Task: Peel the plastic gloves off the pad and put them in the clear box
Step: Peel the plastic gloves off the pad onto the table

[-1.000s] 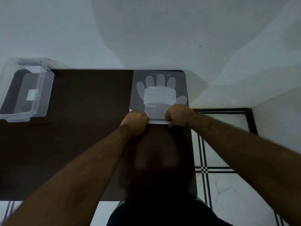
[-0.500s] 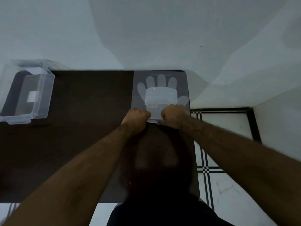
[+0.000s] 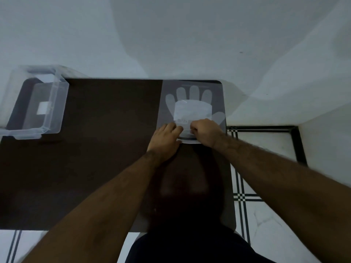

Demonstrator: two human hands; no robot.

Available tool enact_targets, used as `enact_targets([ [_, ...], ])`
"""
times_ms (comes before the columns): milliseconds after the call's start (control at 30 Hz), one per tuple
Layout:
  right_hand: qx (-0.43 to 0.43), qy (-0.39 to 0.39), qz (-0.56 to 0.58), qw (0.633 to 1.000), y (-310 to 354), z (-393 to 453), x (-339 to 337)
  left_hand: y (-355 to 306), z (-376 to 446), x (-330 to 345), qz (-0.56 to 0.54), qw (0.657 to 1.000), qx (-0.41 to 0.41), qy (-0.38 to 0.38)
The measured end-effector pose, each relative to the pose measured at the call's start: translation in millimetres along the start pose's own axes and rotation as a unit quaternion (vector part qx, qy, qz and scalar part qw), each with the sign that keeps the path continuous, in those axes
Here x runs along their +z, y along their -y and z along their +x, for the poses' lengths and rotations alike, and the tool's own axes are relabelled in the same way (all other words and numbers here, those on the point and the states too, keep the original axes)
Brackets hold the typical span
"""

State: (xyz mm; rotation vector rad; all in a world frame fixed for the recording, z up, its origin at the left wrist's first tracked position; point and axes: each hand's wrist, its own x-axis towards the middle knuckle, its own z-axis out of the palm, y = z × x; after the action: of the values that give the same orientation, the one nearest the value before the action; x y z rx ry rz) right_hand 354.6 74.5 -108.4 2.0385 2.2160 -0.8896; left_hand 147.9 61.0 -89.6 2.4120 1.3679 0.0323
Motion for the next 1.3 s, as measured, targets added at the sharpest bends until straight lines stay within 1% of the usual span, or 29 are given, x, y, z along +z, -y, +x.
enact_targets([
  [67, 0.001, 0.01, 0.016, 1.0, -1, 0, 0, -2, 1, -2, -0.01, 1.0, 0.001, -0.008],
  [167, -0.006, 0.025, 0.01, 1.0, -1, 2, 0, -2, 3, -2, 0.024, 1.0, -0.008, 0.013],
  [267, -0.01, 0.021, 0.007, 1.0, 1, 4, 1, -1, 5, -5, 0.042, 0.998, -0.026, 0.024],
  [467, -0.015, 0.019, -0.014, 1.0, 1, 12, 1, -1, 14, -16, 0.028, 0.997, -0.036, 0.061],
  [633, -0.007, 0.02, -0.023, 0.999, -1, 15, 1, 1, 23, -21, 0.071, 0.992, 0.005, 0.101],
  [833, 0.003, 0.035, -0.018, 0.999, -1, 17, -1, 0, 32, -22, 0.151, 0.98, 0.07, 0.105],
  [933, 0.003, 0.039, -0.012, 0.999, 0, 17, -3, 4, 35, -19, 0.173, 0.975, 0.093, 0.101],
  [1033, 0.005, 0.047, -0.004, 0.999, -1, 16, -5, 6, 37, -15, 0.163, 0.978, 0.092, 0.095],
  [1200, -0.001, 0.053, 0.0, 0.999, 0, 14, -10, 13, 44, -12, 0.098, 0.99, 0.054, 0.09],
  [1300, 0.007, 0.059, 0.0, 0.998, 1, 14, -11, 16, 49, -12, 0.083, 0.991, 0.039, 0.093],
])
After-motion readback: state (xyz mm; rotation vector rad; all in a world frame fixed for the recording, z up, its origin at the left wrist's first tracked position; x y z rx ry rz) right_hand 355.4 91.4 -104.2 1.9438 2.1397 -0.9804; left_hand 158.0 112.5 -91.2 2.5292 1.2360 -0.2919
